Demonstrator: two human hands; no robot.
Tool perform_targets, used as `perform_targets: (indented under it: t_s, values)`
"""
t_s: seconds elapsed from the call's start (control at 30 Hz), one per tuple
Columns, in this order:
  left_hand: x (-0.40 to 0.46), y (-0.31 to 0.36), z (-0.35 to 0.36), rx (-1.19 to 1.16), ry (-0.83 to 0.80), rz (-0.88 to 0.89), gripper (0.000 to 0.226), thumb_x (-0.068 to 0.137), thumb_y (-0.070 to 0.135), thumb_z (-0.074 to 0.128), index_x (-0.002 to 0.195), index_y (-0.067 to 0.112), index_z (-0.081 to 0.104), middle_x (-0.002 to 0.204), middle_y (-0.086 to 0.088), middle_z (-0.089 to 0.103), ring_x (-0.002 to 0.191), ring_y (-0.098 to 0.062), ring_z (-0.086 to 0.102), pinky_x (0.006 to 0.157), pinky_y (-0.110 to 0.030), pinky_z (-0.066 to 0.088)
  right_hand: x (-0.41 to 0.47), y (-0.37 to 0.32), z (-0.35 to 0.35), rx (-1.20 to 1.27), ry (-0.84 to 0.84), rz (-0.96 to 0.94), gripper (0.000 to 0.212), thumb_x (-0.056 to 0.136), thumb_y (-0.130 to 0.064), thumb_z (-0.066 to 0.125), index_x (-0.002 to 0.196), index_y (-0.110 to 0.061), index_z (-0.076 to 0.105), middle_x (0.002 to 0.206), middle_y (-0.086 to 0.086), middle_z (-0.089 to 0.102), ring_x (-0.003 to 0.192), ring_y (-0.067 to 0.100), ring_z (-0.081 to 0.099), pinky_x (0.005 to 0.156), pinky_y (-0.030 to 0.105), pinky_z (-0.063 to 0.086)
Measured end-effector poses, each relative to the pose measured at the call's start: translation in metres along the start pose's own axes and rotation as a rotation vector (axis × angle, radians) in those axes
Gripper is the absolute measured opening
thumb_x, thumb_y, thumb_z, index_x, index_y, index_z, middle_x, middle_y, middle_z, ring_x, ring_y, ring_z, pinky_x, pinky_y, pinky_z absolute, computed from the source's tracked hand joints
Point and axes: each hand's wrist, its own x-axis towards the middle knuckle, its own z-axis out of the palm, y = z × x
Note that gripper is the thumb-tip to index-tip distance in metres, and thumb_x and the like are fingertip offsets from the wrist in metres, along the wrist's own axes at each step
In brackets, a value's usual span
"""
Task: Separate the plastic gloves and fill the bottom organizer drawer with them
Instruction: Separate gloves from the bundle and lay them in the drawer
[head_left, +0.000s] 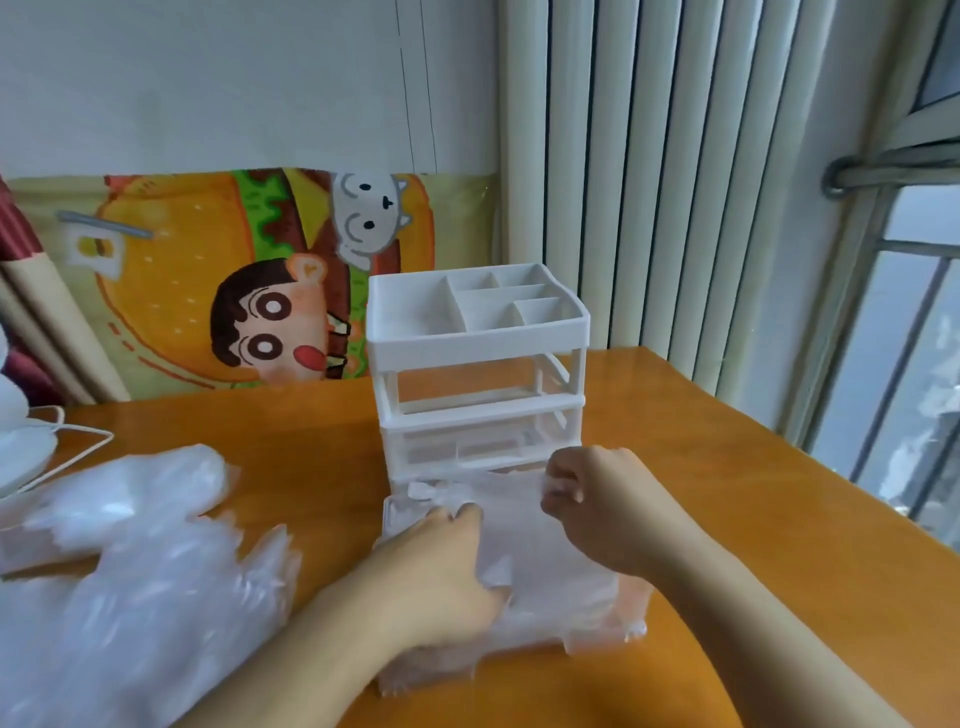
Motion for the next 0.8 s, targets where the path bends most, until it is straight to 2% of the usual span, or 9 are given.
perform_targets:
  t_s: [0.07,0.13,0.23,0.3,0.37,0.43,0.57,0.7,0.8]
  values:
    - [0.005,0.000,-0.001,0.014,-0.054,-0.032,0.084,0.089,0.066,0.059,0.157,0.035,0.021,0.137,0.005,0.049,0.113,-0.018,0.055,0.094,-0.040,0.056,0.001,0.001,0.004,-0.043,0.039,0.019,0.022,0.096,-0.011,0.065,0.077,-0.019,0.057,0.080,-0.007,0.062,0.070,0.017,0.057,0.059,0.035,0.052]
    - [0.009,0.002,-0.002,0.024,-0.100,-0.059,0.092,0.088,0.065,0.061,0.160,0.037,0.013,0.142,0.001,0.051,0.101,-0.016,0.063,0.087,-0.041,0.060,0.000,-0.001,0.005,-0.087,0.057,0.063,0.013,0.096,-0.012,0.070,0.098,-0.022,0.062,0.097,-0.007,0.059,0.081,0.015,0.058,0.065,0.031,0.058]
    - [0.013,0.007,-0.001,0.019,-0.122,-0.076,0.099,0.087,0.059,0.065,0.163,0.034,0.007,0.150,0.000,0.049,0.098,-0.015,0.066,0.081,-0.034,0.061,-0.003,-0.009,0.000,-0.133,0.091,0.111,0.040,0.093,-0.008,0.075,0.121,-0.022,0.051,0.108,-0.004,0.053,0.080,0.012,0.055,0.056,0.021,0.049]
    - [0.015,0.012,0.001,-0.031,-0.123,-0.076,0.089,0.087,0.049,0.064,0.161,0.028,0.017,0.122,-0.001,0.062,0.086,-0.015,0.067,0.068,-0.029,0.057,-0.007,-0.020,-0.005,-0.150,0.159,0.033,0.039,0.092,-0.005,0.073,0.115,-0.024,0.049,0.106,-0.005,0.053,0.077,0.011,0.053,0.055,0.023,0.051]
    - [0.018,0.014,0.004,-0.062,-0.114,-0.059,0.077,0.085,0.043,0.056,0.153,0.019,0.032,0.099,-0.003,0.064,0.077,-0.017,0.069,0.066,-0.031,0.055,-0.013,-0.032,-0.007,-0.079,0.158,-0.075,0.023,0.093,-0.011,0.066,0.108,-0.025,0.055,0.105,-0.008,0.056,0.083,0.010,0.058,0.068,0.028,0.059]
    - [0.018,0.012,0.006,-0.065,-0.117,-0.036,0.073,0.085,0.043,0.052,0.149,0.014,0.034,0.102,-0.007,0.064,0.082,-0.019,0.067,0.068,-0.033,0.054,-0.018,-0.041,-0.002,-0.014,0.009,-0.090,0.021,0.095,-0.025,0.058,0.115,-0.023,0.062,0.115,-0.007,0.059,0.097,0.015,0.062,0.080,0.032,0.060]
    - [0.017,0.003,0.007,-0.120,-0.107,-0.009,0.078,0.089,0.030,0.066,0.154,0.021,0.023,0.128,-0.002,0.053,0.092,-0.015,0.062,0.065,-0.028,0.049,-0.018,-0.044,0.011,-0.062,-0.401,0.031,0.063,0.094,-0.030,0.061,0.153,-0.025,0.042,0.152,-0.004,0.041,0.135,0.022,0.047,0.098,0.032,0.049]
    - [0.014,0.000,0.000,-0.181,-0.149,-0.019,0.097,0.087,0.023,0.069,0.162,0.031,0.008,0.137,0.000,0.056,0.104,-0.017,0.063,0.068,-0.024,0.049,-0.015,-0.043,0.009,-0.079,-0.500,0.048,0.092,0.089,-0.019,0.066,0.164,-0.038,0.016,0.158,-0.007,0.030,0.135,0.023,0.044,0.094,0.034,0.053]
    - [0.011,-0.002,-0.010,-0.186,-0.186,-0.048,0.103,0.085,0.035,0.072,0.161,0.036,0.002,0.125,0.000,0.062,0.094,-0.016,0.065,0.064,-0.023,0.049,-0.013,-0.046,0.006,-0.138,-0.563,0.047,0.105,0.084,-0.016,0.070,0.160,-0.051,0.006,0.152,-0.003,0.032,0.134,0.026,0.040,0.098,0.041,0.056]
